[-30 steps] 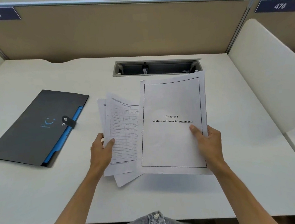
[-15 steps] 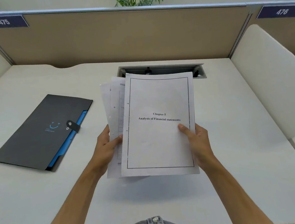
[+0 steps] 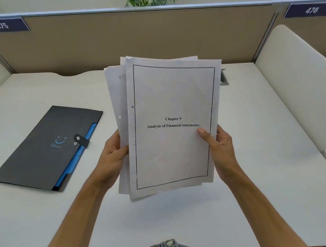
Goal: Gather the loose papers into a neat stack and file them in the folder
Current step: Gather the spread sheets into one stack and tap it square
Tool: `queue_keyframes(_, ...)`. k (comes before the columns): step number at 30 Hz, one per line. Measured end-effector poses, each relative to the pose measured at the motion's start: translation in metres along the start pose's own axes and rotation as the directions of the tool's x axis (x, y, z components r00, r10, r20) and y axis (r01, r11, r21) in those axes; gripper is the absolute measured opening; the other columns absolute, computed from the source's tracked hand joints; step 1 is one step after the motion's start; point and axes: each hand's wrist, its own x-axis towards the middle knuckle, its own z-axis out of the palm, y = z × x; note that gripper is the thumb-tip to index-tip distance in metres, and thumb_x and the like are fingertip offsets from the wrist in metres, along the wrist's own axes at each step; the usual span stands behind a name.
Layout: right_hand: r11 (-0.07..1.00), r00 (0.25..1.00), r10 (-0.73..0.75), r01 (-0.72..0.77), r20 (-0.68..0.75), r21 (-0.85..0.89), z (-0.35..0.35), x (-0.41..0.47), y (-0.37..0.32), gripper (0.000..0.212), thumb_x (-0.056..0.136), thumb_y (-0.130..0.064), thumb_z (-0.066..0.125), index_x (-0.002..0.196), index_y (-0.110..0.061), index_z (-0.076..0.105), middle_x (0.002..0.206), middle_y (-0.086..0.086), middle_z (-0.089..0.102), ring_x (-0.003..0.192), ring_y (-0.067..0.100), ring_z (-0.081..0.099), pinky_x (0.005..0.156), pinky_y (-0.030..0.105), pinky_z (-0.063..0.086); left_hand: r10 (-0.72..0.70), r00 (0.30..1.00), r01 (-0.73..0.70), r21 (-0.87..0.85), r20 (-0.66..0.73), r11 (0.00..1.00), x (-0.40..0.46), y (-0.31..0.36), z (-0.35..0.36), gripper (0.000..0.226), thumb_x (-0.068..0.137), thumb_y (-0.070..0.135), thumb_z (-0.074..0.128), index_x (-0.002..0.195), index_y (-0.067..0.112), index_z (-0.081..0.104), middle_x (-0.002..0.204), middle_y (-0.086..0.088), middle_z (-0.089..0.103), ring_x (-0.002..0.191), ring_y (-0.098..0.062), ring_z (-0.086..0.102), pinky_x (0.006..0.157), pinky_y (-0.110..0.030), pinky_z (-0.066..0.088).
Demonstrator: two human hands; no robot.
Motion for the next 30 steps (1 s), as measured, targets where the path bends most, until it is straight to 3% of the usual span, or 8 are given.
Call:
queue_keyframes(5, 1.000, 0.999, -0.019, 0.019, -0.037, -0.006, 0.008, 0.000, 0.001, 0.031, 0.088, -0.020, 0.073, 0.114, -0.024, 0.056, 0.095, 0.002, 0.079, 0.081, 0.020, 0.075, 0.066, 0.030, 0.060, 0.001, 1.000, 0.001, 0.070, -0.027, 0.998, 0.001, -0.003, -0.005, 0.036, 0.090, 0.020, 0.057, 0.116, 0.045, 0.063, 0.116, 0.003, 0.071, 0.105, -0.024, 0.069, 0.080, -0.043, 0.060)
queue_keyframes(8, 0.999, 0.998, -0.044, 0.044, -0.043, -0.007, 0.012, -0.001, 0.001, 0.028, 0.089, -0.018, 0.072, 0.115, -0.022, 0.063, 0.098, 0.003, 0.078, 0.085, 0.021, 0.075, 0.069, 0.030, 0.060, -0.050, 0.996, 0.057, 0.105, -0.070, 0.993, 0.003, -0.001, -0.005, 0.025, 0.094, 0.047, 0.049, 0.112, 0.050, 0.065, 0.114, 0.009, 0.071, 0.104, -0.017, 0.069, 0.088, -0.046, 0.056)
queue_keyframes(10, 0.998, 0.997, -0.066, 0.066, -0.039, -0.007, 0.015, -0.002, 0.004, 0.013, 0.089, -0.017, 0.072, 0.101, -0.022, 0.073, 0.097, 0.002, 0.078, 0.087, 0.020, 0.075, 0.071, 0.029, 0.060, -0.090, 0.994, 0.094, 0.058, -0.060, 0.994, 0.006, 0.002, -0.005, 0.044, 0.089, 0.069, 0.039, 0.116, 0.047, 0.065, 0.118, 0.008, 0.070, 0.108, -0.015, 0.067, 0.091, -0.045, 0.053)
queue_keyframes(12, 0.996, 0.995, -0.091, 0.089, -0.047, -0.031, 0.018, -0.003, 0.005, 0.008, 0.089, -0.018, 0.072, 0.096, -0.021, 0.075, 0.096, 0.000, 0.078, 0.086, 0.018, 0.074, 0.073, 0.032, 0.061, -0.088, 0.995, 0.088, 0.015, -0.053, 0.996, 0.010, 0.006, -0.003, 0.048, 0.082, 0.074, 0.046, 0.113, 0.044, 0.068, 0.119, 0.007, 0.071, 0.109, -0.015, 0.067, 0.092, -0.042, 0.051)
queue_keyframes(16, 0.984, 0.987, -0.163, 0.163, 0.009, -0.071, 0.024, -0.004, 0.004, 0.011, 0.090, -0.015, 0.071, 0.100, -0.019, 0.070, 0.094, -0.003, 0.077, 0.084, 0.015, 0.073, 0.072, 0.029, 0.059, 0.000, 0.998, 0.003, 0.061, -0.055, 0.998, 0.017, 0.009, 0.003, 0.016, 0.081, 0.038, 0.068, 0.094, 0.044, 0.075, 0.102, 0.008, 0.076, 0.093, -0.012, 0.072, 0.073, -0.028, 0.060)
queue_keyframes(19, 0.975, 0.983, -0.179, 0.183, 0.043, -0.127, 0.030, -0.002, 0.004, 0.022, 0.090, -0.015, 0.072, 0.111, -0.013, 0.068, 0.098, -0.004, 0.077, 0.090, 0.014, 0.074, 0.071, 0.023, 0.058, 0.014, 0.997, -0.007, 0.091, -0.073, 0.996, 0.024, 0.003, 0.009, 0.019, 0.089, 0.023, 0.066, 0.100, 0.036, 0.074, 0.103, 0.009, 0.075, 0.095, -0.012, 0.071, 0.073, -0.026, 0.059)
queue_keyframes(23, 0.961, 0.978, -0.206, 0.208, 0.029, -0.183, 0.033, 0.002, 0.004, 0.014, 0.089, -0.014, 0.072, 0.100, -0.021, 0.071, 0.091, -0.009, 0.076, 0.089, 0.015, 0.072, 0.076, 0.028, 0.059, 0.032, 0.991, -0.021, 0.082, -0.132, 0.996, 0.032, -0.003, 0.012, 0.026, 0.091, 0.014, 0.065, 0.117, 0.018, 0.068, 0.106, 0.005, 0.075, 0.099, -0.015, 0.071, 0.084, -0.030, 0.057)
queue_keyframes(30, 0.955, 0.974, -0.220, 0.227, 0.057, -0.189, 0.034, 0.003, -0.005, 0.011, 0.087, -0.017, 0.075, 0.096, -0.022, 0.075, 0.089, -0.012, 0.078, 0.086, 0.009, 0.074, 0.070, 0.017, 0.056, 0.131, 0.974, -0.128, 0.032, -0.185, 0.991, 0.032, 0.004, 0.023, 0.031, 0.089, 0.009, 0.067, 0.089, 0.038, 0.077, 0.094, 0.011, 0.077, 0.086, -0.008, 0.073, 0.068, -0.019, 0.056)
